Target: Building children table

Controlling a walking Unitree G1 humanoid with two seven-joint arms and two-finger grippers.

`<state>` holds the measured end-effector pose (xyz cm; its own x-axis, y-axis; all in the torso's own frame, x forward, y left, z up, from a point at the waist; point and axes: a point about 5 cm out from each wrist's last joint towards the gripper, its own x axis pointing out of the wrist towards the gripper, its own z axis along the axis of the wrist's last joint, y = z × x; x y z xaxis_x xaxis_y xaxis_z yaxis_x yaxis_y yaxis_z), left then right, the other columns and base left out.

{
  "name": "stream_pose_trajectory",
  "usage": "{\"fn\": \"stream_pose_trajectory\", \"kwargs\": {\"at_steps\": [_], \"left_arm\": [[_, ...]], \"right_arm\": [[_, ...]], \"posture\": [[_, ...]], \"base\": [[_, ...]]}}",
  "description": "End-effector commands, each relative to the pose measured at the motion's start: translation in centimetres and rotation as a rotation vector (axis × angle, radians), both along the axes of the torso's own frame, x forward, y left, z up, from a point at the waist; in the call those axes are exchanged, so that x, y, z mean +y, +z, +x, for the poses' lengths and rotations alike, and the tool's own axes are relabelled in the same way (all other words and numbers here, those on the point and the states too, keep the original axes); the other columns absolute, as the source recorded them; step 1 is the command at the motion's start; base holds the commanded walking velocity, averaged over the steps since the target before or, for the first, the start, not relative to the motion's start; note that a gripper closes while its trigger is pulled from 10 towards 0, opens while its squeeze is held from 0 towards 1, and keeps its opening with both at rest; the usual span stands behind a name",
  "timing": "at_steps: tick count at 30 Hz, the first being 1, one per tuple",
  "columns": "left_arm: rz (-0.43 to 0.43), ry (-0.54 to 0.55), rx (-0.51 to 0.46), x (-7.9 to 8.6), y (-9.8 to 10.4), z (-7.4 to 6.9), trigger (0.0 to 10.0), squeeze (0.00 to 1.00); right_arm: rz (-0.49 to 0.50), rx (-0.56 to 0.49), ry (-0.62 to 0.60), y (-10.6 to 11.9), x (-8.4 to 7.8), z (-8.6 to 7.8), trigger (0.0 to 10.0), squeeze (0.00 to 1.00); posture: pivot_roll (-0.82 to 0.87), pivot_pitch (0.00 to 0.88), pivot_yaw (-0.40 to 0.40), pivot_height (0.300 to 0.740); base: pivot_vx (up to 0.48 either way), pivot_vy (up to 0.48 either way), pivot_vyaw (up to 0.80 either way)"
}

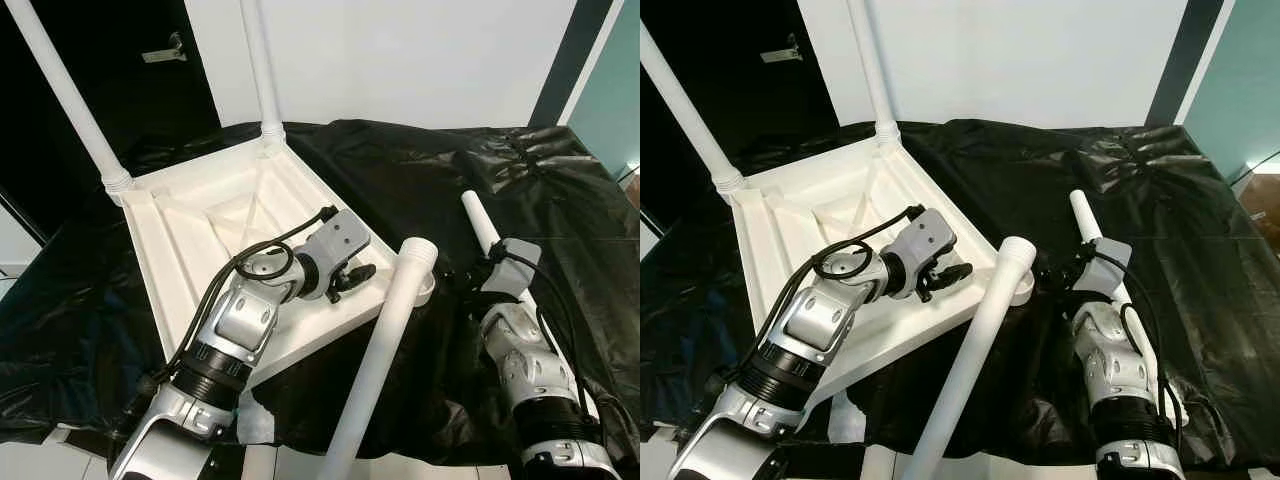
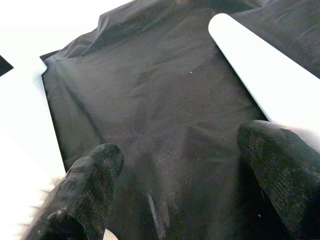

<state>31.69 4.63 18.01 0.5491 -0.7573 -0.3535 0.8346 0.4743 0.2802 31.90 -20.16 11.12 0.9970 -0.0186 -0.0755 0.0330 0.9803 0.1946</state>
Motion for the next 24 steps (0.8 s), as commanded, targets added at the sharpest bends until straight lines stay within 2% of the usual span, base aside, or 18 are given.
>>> {"fn": "stream_pose_trajectory", "kwargs": {"at_steps": [1, 2, 3, 5, 6, 8, 11, 13, 18, 24], "left_arm": [[-0.044, 0.14, -0.018, 0.6, 0.4, 0.8, 10.0, 0.0], [-0.084, 0.133, 0.011, 0.6, 0.6, 0.7, 10.0, 0.0], [-0.084, 0.133, 0.011, 0.6, 0.6, 0.7, 10.0, 0.0], [-0.131, 0.089, 0.069, 0.4, 0.8, 0.1, 10.0, 0.0], [-0.131, 0.089, 0.069, 0.4, 0.8, 0.1, 10.0, 0.0], [-0.135, -0.015, 0.115, -0.3, 0.4, -1.4, 10.0, 0.0], [-0.133, -0.044, 0.129, -0.5, 0.2, -1.8, 10.0, 0.0], [-0.119, -0.092, 0.158, -1.2, -0.5, -2.8, 10.0, 0.0], [-0.119, -0.162, 0.209, -2.3, -1.0, -4.2, 10.0, 0.0], [-0.135, -0.169, 0.234, -2.6, -0.9, -4.5, 10.0, 0.0]], "right_arm": [[-0.003, -0.002, -0.009, 0.2, 0.0, 0.1, 10.0, 0.0], [-0.004, -0.003, -0.016, 0.3, -0.2, 0.2, 10.0, 0.0], [-0.004, -0.003, -0.016, 0.3, -0.2, 0.2, 10.0, 0.0], [-0.011, -0.003, -0.024, 0.3, -0.4, 0.2, 10.0, 0.0], [-0.011, -0.003, -0.024, 0.3, -0.4, 0.2, 10.0, 0.0], [-0.015, -0.001, -0.024, 0.3, -0.3, 0.1, 10.0, 0.0], [-0.015, 0.0, -0.023, 0.3, -0.3, 0.1, 10.0, 0.0], [-0.018, 0.0, -0.019, 0.3, -0.2, 0.1, 10.0, 0.0], [-0.022, 0.002, -0.017, 0.3, -0.1, 0.1, 10.0, 0.0], [-0.023, 0.003, -0.018, 0.3, -0.1, 0.1, 10.0, 0.0]], "posture": [[-0.06, 0.0, 0.053, 0.74], [-0.06, 0.0, 0.053, 0.74], [-0.06, 0.0, 0.053, 0.74], [-0.06, 0.0, 0.054, 0.74], [-0.06, 0.0, 0.054, 0.74], [-0.06, 0.0, 0.054, 0.74], [-0.06, 0.0, 0.054, 0.74], [-0.06, 0.0, 0.053, 0.74], [-0.06, 0.0, 0.053, 0.74], [-0.06, 0.0, 0.053, 0.74]], "base": [[0.0, 0.0, 0.0], [0.0, 0.0, 0.0], [0.0, 0.0, 0.0], [0.0, 0.0, 0.0], [0.0, 0.0, 0.0], [0.0, 0.0, 0.0], [0.0, 0.0, 0.0], [0.0, 0.0, 0.0], [0.0, 0.0, 0.0], [0.0, 0.0, 0.0]]}}
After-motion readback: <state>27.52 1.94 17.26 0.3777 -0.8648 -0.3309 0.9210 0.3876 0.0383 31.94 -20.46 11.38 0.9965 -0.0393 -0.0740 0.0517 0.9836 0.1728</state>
